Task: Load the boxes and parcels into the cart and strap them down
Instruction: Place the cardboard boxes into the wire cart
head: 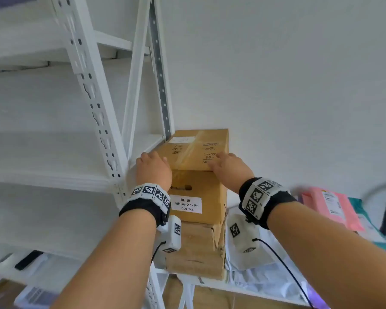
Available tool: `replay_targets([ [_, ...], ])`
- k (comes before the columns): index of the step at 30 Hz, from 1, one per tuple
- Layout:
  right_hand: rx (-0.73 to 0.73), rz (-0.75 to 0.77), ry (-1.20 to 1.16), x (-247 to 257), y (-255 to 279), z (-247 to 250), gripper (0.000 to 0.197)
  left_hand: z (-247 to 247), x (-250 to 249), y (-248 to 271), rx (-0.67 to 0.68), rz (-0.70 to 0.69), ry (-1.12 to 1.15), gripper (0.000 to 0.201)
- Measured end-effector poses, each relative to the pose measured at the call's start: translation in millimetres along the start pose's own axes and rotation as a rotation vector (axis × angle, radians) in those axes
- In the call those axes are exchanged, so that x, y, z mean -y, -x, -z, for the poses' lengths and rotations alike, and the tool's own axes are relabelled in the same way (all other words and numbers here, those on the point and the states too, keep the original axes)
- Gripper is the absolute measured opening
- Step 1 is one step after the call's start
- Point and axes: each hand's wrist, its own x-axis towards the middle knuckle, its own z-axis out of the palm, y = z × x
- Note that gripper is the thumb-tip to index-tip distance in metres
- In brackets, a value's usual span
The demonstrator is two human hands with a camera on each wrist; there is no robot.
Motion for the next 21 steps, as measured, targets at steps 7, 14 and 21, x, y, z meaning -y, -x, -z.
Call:
replay_targets([
  [7,-0.020,-0.118,-0.048,5.3,-18.1,-18.5,0.057,-20.2,19.6,-20.4,0.178,0.276,0.135,0.057],
  [14,-0.011,-0.228,-0.143,-1.4,-30.5,-20.6,0.063,-17.7,15.2,-30.1,0.204,0.399,0.273,0.063],
  [21,-0.019,-0.274,-0.152,-18.3,-34.7,-10.5,0.055,-23.4,18.0,-33.4,0.297,0.344,0.372,0.054],
])
